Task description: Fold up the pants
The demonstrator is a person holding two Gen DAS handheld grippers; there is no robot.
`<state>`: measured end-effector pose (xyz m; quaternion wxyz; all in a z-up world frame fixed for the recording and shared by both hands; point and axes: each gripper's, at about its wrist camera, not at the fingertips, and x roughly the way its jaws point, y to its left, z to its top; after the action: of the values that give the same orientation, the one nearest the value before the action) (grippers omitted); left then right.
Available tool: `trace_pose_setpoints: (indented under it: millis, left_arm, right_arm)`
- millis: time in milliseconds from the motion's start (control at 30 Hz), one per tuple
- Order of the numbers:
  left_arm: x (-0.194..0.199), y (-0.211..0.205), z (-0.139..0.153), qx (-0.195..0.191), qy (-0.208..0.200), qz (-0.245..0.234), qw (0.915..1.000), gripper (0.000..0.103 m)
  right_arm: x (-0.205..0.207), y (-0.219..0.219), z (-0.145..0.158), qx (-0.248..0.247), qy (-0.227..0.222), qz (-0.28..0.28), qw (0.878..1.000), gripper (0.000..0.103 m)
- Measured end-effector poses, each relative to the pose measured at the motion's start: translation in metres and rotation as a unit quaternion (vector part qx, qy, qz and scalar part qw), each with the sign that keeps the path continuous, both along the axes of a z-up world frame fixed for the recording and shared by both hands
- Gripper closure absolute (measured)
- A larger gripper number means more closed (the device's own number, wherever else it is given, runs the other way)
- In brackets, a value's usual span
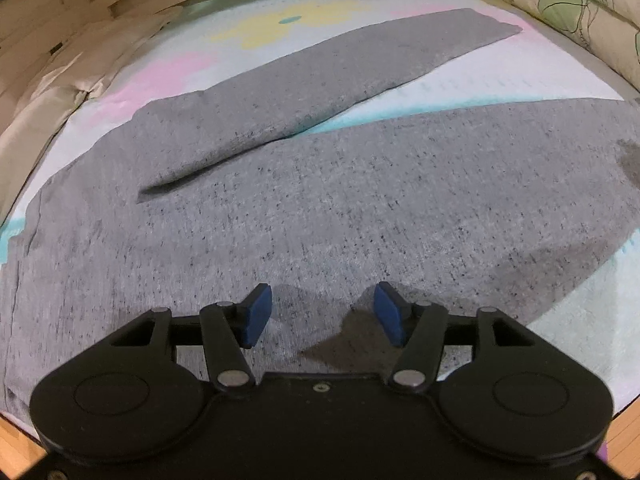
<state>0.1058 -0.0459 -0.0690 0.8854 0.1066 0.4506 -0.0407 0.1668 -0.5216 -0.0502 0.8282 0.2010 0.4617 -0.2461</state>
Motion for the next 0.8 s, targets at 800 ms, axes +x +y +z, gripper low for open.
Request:
trace_pose_setpoints:
  millis: [800]
  left_arm:
    - [0.003,0.001,0.006,-0.001,-0.008,0.000,1.0000,0.044]
  right_arm:
    - [0.034,0.021,-0.040,-0.118,0.063,-0.016,0.991,0.091]
